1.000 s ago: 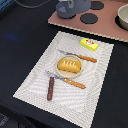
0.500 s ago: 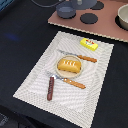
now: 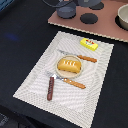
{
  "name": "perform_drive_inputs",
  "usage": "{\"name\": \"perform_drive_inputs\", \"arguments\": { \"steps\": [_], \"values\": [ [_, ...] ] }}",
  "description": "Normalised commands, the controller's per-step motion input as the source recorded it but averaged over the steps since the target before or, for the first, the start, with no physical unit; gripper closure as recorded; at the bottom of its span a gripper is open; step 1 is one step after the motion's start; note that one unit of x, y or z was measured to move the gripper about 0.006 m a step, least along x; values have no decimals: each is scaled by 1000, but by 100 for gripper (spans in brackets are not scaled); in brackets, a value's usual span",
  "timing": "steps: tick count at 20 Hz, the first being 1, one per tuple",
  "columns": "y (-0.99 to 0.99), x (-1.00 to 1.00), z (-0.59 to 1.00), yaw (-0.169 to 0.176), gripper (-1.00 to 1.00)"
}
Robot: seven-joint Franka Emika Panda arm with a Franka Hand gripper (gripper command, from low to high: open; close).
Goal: Interact with the objects in diverse but meaningful ways.
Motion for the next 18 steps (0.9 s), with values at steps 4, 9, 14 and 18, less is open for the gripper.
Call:
{"name": "perform_drive_inputs", "arguments": {
  "steps": [4,9,14,18],
  "values": [
    [431,638,221,-61,100],
    [391,425,32,-136,100],
    [397,329,0,-151,100],
    [360,49,68,-47,100]
  ]
}}
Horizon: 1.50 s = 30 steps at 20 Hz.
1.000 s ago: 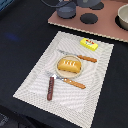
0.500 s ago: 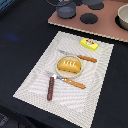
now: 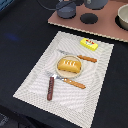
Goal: Interact with the objects in diverse but meaningful ways.
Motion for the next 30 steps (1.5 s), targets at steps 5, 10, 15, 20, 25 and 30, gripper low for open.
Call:
{"name": "perform_drive_inputs", "arguments": {
  "steps": [5,10,15,20,25,30],
  "values": [
    [375,-35,162,-5,100],
    [282,-42,4,-1,100],
    [66,-9,-55,-8,100],
    [1,-2,-118,0,100],
    [186,254,28,-3,100],
    [289,231,13,-3,100]
  ]
}}
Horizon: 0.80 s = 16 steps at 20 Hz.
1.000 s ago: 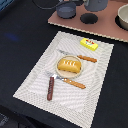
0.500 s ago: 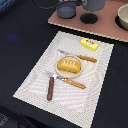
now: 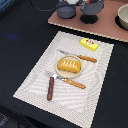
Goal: Interact with the objects in diverse but meaningful ways.
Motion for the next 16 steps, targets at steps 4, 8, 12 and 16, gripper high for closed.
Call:
{"name": "perform_drive_inputs", "arguments": {
  "steps": [4,8,12,16],
  "values": [
    [299,279,43,-17,100],
    [276,267,6,-22,100],
    [174,226,21,-47,100],
    [196,211,4,-36,100]
  ]
}}
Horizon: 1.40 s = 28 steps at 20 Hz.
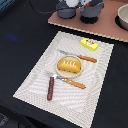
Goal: Interact with the objects in diverse but meaningful ways.
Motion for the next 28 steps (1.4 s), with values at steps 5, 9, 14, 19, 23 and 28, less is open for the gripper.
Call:
{"name": "perform_drive_inputs", "arguments": {
  "steps": [5,9,14,19,23,28],
  "values": [
    [179,180,0,-29,100],
    [197,193,0,-26,100],
    [194,159,0,-24,100],
    [206,169,-23,-4,100],
    [205,146,-14,-3,100],
    [207,122,-41,0,100]
  ]
}}
